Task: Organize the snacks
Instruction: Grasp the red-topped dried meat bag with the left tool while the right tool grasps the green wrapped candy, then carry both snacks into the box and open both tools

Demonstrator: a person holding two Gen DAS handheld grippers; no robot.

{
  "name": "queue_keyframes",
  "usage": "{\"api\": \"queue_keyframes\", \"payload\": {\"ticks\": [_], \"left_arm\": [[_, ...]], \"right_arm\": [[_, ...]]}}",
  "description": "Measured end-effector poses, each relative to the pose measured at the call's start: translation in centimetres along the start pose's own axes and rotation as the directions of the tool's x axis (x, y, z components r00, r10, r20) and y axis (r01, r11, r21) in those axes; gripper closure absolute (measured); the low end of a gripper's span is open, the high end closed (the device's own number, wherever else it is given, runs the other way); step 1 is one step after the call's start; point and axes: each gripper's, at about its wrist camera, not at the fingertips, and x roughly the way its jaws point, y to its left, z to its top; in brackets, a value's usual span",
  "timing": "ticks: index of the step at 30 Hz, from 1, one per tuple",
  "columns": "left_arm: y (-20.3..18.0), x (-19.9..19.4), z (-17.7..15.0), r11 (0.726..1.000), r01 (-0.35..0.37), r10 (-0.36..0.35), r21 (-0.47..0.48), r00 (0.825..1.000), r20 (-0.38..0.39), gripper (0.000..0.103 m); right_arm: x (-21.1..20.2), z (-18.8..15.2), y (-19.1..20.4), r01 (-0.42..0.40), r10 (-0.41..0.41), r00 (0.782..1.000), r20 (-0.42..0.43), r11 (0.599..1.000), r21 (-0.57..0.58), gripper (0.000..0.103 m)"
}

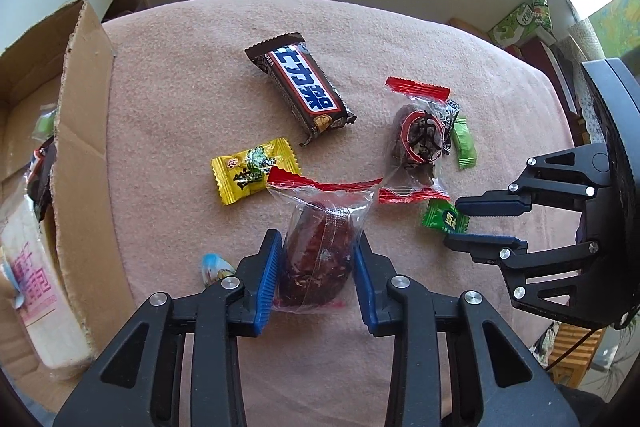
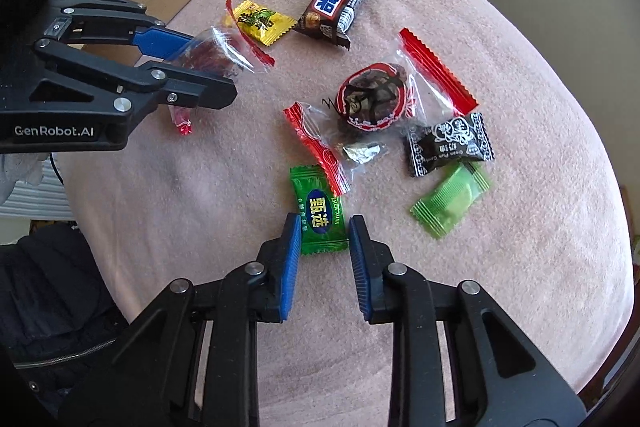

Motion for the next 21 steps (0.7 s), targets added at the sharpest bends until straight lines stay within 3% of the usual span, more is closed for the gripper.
{"api": "queue_keyframes", "payload": {"ticks": [12,21], "left_arm": [[1.1,-3.4,-1.5,0.997,0.039,-0.035,-0.072,0.997,0.066,0.070],[3.3,-6.7,-2.4,0.990,0.029,-0.009,-0.138,0.990,0.141,0.070]], "right_arm": [[-4.1,-2.0,1.0,0.003,-0.009,0.996,0.085,0.998,0.067,0.078],[-7.6,2.7,2.3,0.025,-0.028,0.987,0.158,0.999,0.020,0.078]]}}
